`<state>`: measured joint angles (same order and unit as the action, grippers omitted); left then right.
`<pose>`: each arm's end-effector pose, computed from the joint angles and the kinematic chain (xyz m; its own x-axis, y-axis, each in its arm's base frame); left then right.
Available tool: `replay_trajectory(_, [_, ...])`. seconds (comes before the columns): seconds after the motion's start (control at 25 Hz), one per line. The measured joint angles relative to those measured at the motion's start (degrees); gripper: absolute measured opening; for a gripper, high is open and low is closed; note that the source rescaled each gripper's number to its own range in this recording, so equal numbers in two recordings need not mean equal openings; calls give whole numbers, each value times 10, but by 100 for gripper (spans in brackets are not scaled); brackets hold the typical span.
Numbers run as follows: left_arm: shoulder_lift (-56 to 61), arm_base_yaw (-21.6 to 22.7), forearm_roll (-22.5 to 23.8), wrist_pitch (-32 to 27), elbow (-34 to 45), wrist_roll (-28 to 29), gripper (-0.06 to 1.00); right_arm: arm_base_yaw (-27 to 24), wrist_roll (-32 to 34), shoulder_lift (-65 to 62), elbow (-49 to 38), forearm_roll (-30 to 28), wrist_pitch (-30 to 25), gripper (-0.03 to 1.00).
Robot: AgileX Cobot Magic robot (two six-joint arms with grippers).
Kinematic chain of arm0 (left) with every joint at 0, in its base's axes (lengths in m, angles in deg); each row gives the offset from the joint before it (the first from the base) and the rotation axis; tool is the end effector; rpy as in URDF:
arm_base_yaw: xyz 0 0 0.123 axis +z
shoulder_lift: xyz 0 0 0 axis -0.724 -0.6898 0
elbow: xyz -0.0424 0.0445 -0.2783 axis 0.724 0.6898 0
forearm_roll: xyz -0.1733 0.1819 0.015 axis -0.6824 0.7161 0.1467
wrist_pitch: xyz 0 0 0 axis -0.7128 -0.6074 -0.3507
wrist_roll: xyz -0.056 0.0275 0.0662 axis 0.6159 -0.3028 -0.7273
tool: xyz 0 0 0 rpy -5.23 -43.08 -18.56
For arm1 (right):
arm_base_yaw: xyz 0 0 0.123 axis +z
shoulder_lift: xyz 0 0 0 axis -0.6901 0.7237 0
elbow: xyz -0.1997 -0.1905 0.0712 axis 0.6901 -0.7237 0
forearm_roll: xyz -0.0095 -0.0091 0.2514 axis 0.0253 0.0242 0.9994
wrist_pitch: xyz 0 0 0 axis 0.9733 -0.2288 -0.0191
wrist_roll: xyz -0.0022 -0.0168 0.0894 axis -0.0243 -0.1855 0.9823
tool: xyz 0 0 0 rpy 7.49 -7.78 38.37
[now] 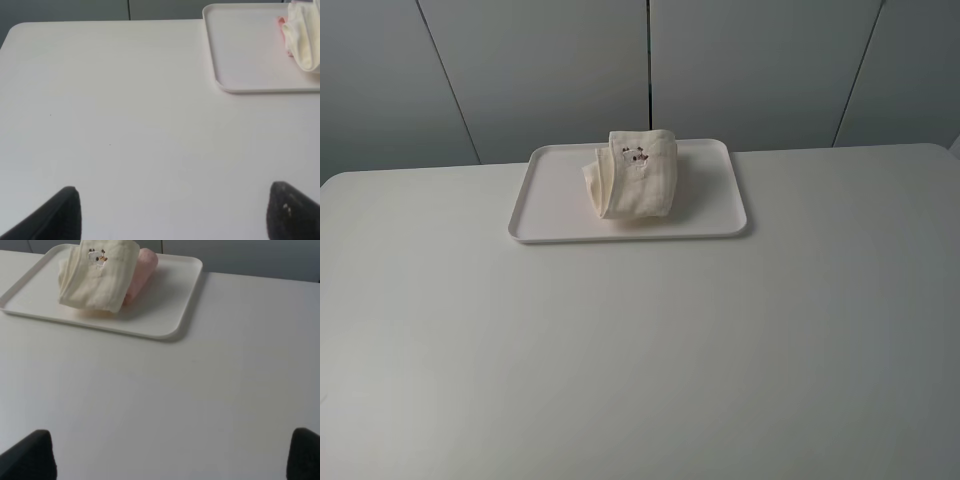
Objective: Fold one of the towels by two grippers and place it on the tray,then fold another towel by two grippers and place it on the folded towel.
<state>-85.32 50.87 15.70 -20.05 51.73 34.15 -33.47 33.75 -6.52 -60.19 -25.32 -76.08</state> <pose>-0.0072 -0.0077 0.2800 -0.4586 -0.0401 -0.8877 -0.0109 0.9992 -0.0395 -0.0105 0.0093 0.2779 -0.4765 -0.0952 -0.8740 -0.2848 0.9572 0.0510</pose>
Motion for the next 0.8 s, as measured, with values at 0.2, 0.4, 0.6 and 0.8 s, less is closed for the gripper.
replay_trajectory(0.2, [0, 0, 4, 0, 0, 1, 96, 0, 0, 0, 0, -24, 2, 100])
replay_trajectory(0.4, [0, 0, 5, 0, 0, 2, 96, -23, 1, -2, 0, -25, 4, 100])
replay_trajectory(0.6, [0, 0, 5, 0, 0, 2, 96, -91, 2, -2, -1, -25, 5, 100])
replay_trajectory(0.8, [0, 0, 5, 0, 0, 2, 96, -98, 2, -2, -1, -25, 6, 100])
